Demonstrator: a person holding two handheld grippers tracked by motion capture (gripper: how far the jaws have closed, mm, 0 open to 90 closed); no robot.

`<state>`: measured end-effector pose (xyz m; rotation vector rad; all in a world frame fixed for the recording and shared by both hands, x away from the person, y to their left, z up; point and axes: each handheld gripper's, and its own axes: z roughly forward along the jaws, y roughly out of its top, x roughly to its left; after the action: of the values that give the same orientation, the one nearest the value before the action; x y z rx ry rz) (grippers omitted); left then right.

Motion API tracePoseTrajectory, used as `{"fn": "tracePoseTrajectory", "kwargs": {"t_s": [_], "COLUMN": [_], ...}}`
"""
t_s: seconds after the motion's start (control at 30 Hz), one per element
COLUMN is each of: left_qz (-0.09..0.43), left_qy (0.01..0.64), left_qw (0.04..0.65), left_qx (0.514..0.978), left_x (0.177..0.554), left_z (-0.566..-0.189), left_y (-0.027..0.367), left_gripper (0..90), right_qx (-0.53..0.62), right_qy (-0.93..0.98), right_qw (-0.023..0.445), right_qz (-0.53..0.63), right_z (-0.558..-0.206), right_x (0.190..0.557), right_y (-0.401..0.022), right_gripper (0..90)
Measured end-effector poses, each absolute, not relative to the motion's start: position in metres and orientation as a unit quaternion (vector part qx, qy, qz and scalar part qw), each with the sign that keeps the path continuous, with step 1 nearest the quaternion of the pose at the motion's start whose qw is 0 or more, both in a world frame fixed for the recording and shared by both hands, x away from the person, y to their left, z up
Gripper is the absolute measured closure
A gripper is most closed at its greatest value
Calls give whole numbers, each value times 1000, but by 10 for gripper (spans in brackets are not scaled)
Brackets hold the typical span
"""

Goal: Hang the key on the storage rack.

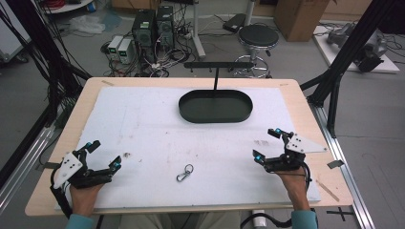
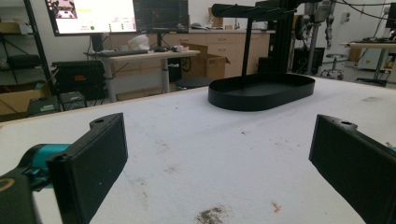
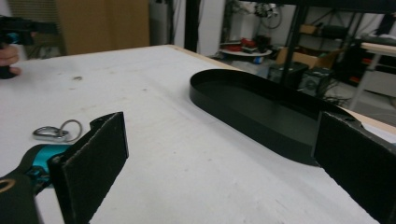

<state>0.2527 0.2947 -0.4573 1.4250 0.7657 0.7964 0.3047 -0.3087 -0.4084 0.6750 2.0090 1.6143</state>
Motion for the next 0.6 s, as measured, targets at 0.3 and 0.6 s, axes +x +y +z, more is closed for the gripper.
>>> {"fn": "tracePoseTrajectory", "kwargs": {"t_s": [0.3, 0.6], "left_qz": [346, 346], "left_qy": [333, 333], "left_qw": [621, 621], "left_qx": [619, 619], "left_x": [253, 253], "left_z": [-457, -457], "left_y": [295, 295], "left_gripper": [49, 49], "right_qx": [201, 153], "right_qy": [774, 814], "right_qw": [183, 141], "right_qz": [572, 542], "right_z": [-384, -372], "right_x": [320, 334], "right_y": [-285, -252], "right_gripper": [30, 30]}}
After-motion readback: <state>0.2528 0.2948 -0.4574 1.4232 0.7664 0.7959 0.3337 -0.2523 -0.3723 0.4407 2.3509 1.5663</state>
